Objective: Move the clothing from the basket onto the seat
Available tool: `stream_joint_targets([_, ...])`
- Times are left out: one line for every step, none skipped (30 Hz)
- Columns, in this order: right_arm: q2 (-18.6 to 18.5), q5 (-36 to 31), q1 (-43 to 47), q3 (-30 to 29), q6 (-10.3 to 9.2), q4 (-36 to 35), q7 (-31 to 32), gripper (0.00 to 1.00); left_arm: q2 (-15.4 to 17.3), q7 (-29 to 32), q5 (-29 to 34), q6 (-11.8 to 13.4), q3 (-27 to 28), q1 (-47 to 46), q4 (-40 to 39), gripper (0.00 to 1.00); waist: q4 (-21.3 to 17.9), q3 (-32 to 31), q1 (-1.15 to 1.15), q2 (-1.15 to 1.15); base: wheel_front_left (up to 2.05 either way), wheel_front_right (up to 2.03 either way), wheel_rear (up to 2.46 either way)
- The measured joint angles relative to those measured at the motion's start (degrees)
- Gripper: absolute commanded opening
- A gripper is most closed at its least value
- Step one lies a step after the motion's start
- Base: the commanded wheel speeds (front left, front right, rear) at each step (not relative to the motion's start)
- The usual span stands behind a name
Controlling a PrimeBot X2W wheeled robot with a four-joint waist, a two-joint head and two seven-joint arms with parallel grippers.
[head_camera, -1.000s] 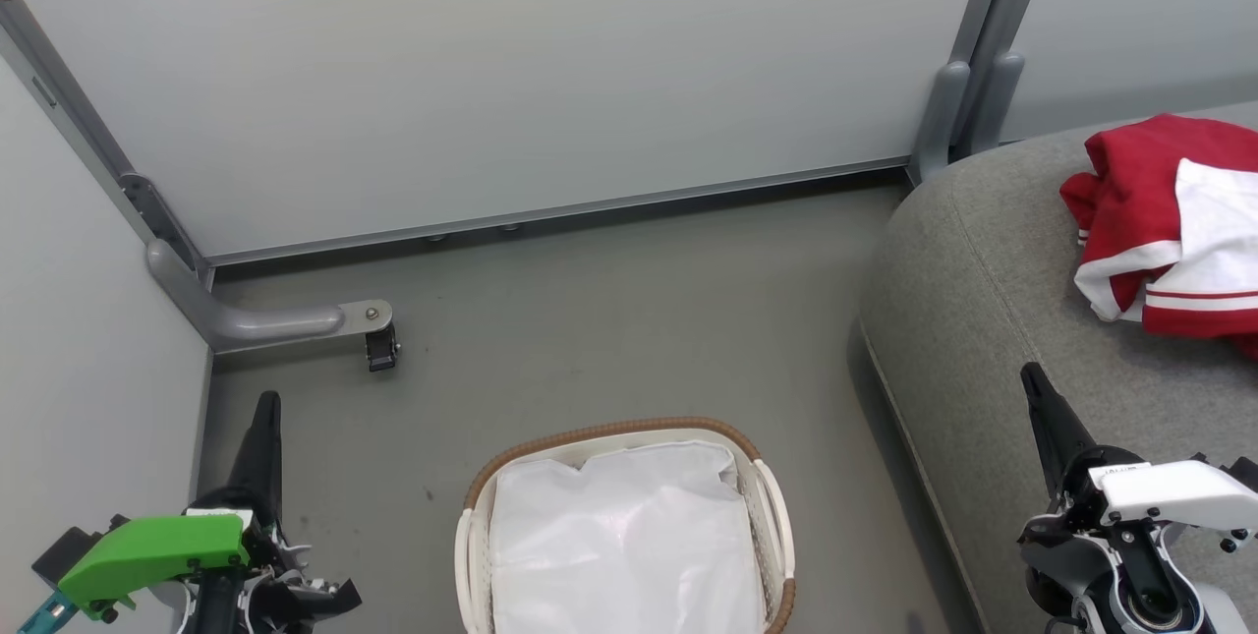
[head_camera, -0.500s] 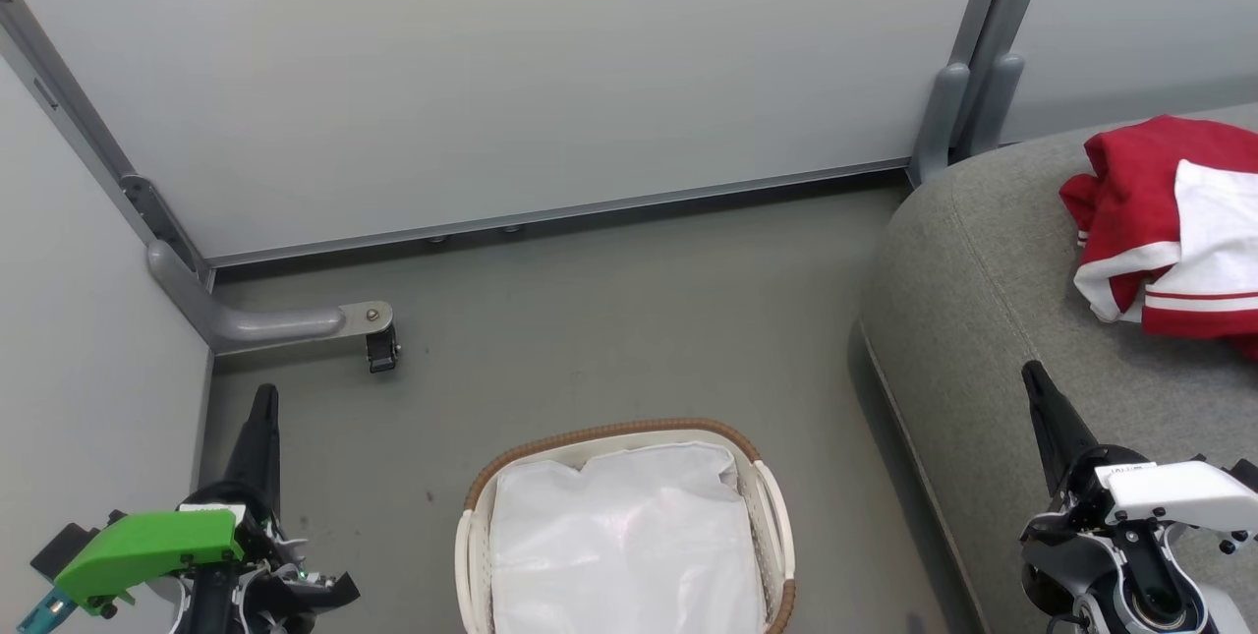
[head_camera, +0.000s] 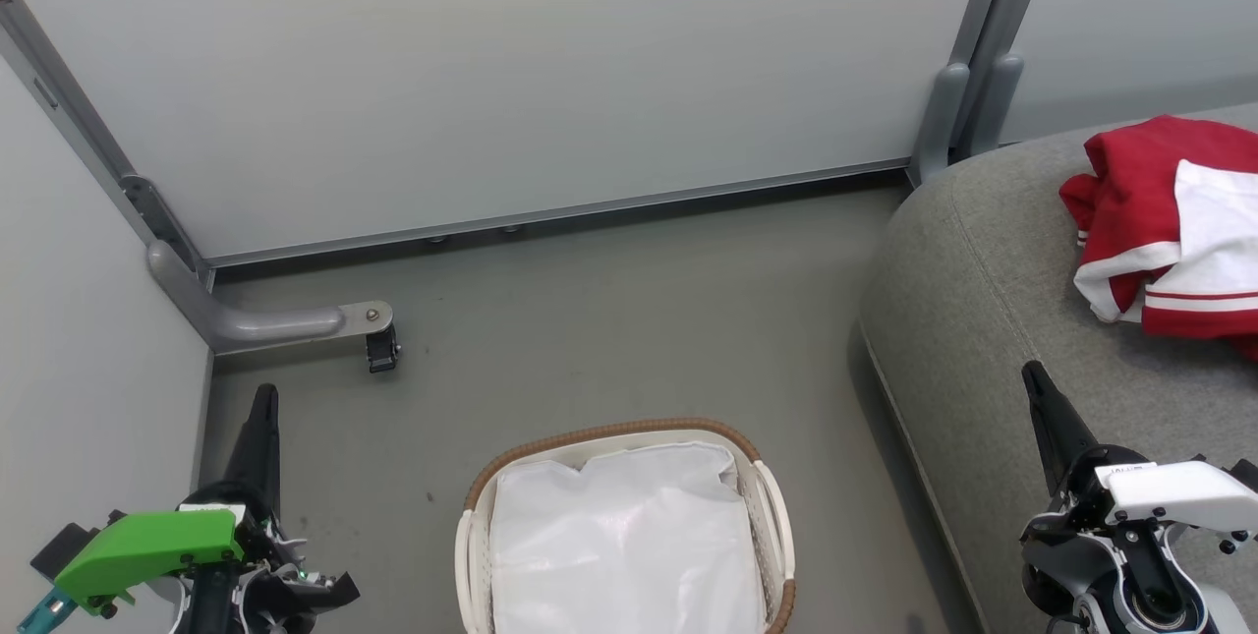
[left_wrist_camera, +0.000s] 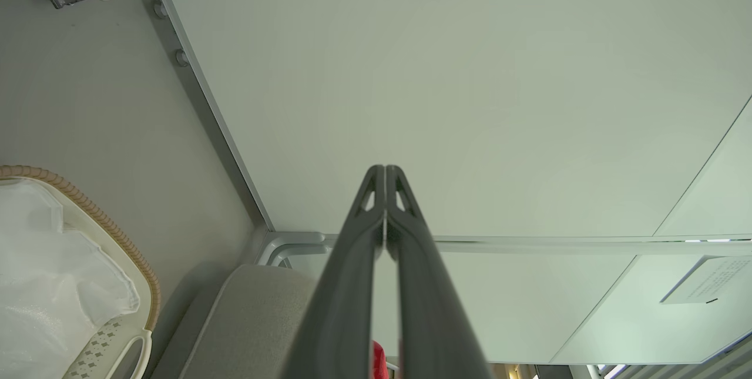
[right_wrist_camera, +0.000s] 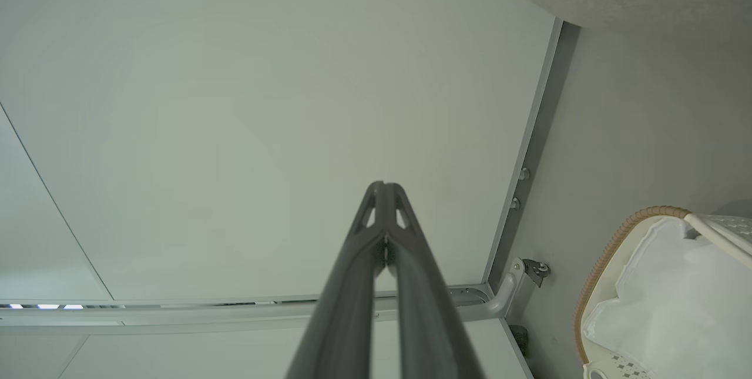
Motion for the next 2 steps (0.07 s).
stream_joint_targets([0.0, 0.0, 0.0, 0.0, 0.0, 0.0, 0.0, 0.0, 0.0, 0.0, 0.0, 0.0, -0.01, 0.0, -0.03, 0.0, 0.0, 0.0, 0.0, 0.0, 0.0, 0.0, 0.0])
stream_joint_targets([0.0, 0.0, 0.0, 0.0, 0.0, 0.0, 0.0, 0.0, 0.0, 0.0, 0.0, 0.0, 0.0, 0.0, 0.0, 0.0, 0.0, 0.0, 0.0, 0.0, 0.0, 0.0, 0.0])
